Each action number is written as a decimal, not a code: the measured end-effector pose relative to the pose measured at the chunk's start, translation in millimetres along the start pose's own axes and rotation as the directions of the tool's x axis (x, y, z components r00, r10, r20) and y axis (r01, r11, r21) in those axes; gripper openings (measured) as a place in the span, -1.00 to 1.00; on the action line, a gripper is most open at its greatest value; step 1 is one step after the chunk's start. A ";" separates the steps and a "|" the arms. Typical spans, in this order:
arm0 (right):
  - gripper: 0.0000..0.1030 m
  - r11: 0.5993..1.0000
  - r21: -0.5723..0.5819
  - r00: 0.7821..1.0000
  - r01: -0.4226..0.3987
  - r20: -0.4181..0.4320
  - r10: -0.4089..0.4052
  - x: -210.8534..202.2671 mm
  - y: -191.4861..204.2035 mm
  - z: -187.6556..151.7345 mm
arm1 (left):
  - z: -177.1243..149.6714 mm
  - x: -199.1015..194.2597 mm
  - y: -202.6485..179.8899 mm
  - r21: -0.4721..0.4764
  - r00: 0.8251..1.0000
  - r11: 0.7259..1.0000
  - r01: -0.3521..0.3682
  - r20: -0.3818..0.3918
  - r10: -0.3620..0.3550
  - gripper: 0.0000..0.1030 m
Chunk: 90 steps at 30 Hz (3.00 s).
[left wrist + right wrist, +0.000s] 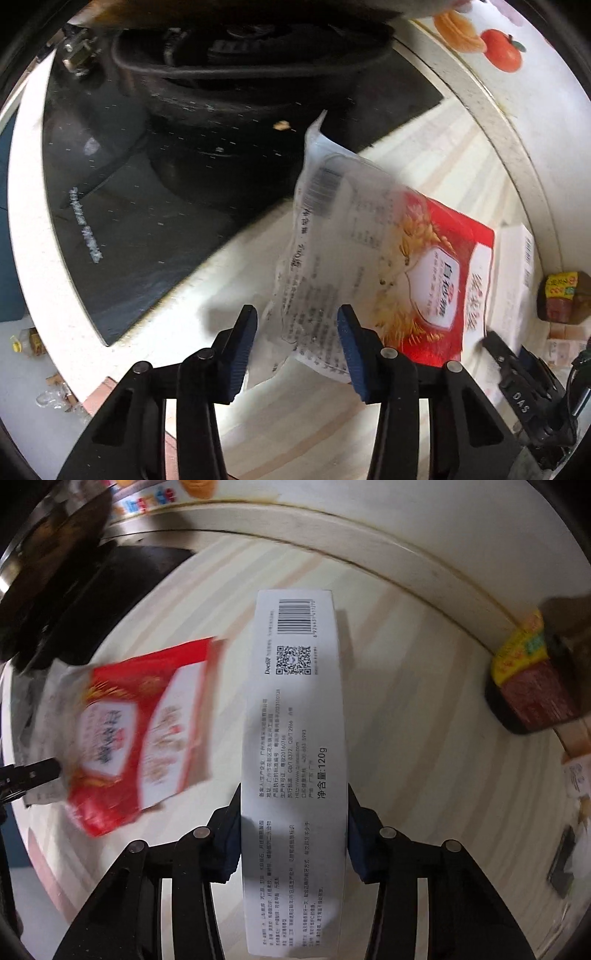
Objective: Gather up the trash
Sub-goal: 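Grasp the red-white sugar bag with the left tool while the right grasps the white barcode box, then carry the sugar bag and white box down over the trash bin, then open both tools to drop the bag and box into the bin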
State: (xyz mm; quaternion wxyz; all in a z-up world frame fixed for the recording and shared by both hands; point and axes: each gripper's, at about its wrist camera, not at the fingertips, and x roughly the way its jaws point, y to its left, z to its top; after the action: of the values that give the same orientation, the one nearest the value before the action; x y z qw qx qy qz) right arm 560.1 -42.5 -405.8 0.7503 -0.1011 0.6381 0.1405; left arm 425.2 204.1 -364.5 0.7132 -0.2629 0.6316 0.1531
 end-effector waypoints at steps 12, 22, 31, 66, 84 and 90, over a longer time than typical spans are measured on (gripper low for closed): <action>-0.07 0.997 -0.036 0.997 -0.072 0.006 0.073 -9.2 31.3 -5.8 | -17.8 -48.7 -0.8 0.017 0.992 1.000 0.011 0.123 -0.013 -0.90; -0.07 0.990 -0.080 0.990 -0.115 0.073 0.121 -57.6 45.2 -32.0 | -56.6 -122.0 14.4 0.051 0.959 0.998 -0.032 0.284 0.016 -0.91; -0.07 0.976 -0.139 0.972 -0.168 0.141 0.187 -109.0 78.9 -60.1 | -109.4 -186.0 71.7 -0.025 0.918 0.998 -0.063 0.391 0.068 -0.91; -0.07 0.646 -0.630 0.894 -0.432 -0.392 0.215 74.9 496.3 -399.9 | -400.6 -24.2 531.9 -0.715 0.943 0.662 -0.227 0.008 0.333 -0.91; 0.02 0.559 -0.679 0.735 -0.476 -0.656 -0.171 442.6 651.3 -492.1 | -405.2 260.2 680.6 -0.794 0.980 0.574 -0.199 -0.160 0.120 -0.63; 0.76 0.513 -0.729 0.788 -0.454 -0.597 -0.152 416.3 665.7 -474.9 | -401.8 229.7 677.4 -0.806 0.970 0.547 -0.224 -0.130 0.205 0.94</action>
State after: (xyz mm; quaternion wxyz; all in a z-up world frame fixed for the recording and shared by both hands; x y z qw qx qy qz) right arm -46.4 460.2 -876.4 0.3476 -0.4304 0.6935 0.4615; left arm -241.5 501.7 -738.6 0.4813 -0.4836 0.5243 0.5094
